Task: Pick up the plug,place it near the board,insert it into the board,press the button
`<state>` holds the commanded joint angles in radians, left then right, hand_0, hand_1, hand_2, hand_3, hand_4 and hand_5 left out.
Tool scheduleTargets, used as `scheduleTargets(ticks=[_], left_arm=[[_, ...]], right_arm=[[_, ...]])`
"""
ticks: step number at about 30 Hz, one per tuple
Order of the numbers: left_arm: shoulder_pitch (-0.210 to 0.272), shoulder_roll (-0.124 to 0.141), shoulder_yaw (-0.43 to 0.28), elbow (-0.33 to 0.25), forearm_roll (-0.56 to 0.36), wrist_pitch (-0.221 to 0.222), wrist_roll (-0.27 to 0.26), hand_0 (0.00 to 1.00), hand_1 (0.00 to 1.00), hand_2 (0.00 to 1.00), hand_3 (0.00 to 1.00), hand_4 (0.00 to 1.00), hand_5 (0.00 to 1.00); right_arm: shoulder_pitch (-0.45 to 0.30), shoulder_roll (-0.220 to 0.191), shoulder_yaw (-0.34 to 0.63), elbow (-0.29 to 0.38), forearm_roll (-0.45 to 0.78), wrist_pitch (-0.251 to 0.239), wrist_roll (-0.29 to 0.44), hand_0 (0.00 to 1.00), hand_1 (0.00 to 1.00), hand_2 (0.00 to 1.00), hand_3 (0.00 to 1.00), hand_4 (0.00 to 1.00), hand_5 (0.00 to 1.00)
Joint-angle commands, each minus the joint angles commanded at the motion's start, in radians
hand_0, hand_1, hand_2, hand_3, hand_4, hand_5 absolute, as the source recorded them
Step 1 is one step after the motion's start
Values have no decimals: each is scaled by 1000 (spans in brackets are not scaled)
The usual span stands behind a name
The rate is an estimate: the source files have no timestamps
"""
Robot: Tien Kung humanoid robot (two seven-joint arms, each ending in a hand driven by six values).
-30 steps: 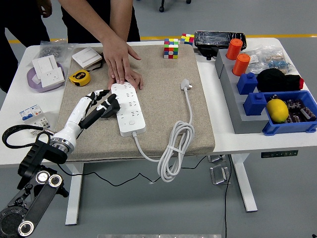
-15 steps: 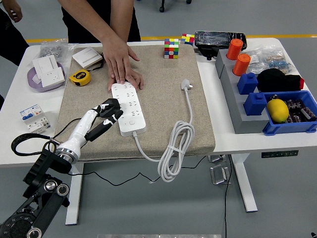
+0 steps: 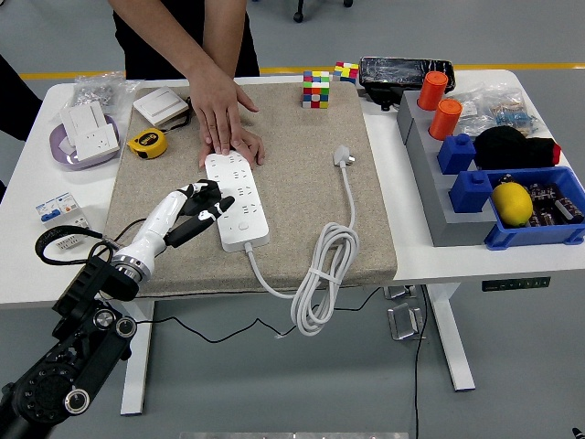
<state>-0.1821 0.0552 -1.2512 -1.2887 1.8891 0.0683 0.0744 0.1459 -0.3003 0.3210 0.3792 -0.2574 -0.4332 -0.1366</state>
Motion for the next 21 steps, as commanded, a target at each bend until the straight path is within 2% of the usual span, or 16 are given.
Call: scheduleTargets(ticks=[21], left_arm=[[-43, 8, 55, 25, 2, -13, -6, 946, 926, 873, 828, 998, 998]], right_arm=[[-2, -4, -12, 1, 2, 2, -1, 870, 810, 782, 791, 998, 942]])
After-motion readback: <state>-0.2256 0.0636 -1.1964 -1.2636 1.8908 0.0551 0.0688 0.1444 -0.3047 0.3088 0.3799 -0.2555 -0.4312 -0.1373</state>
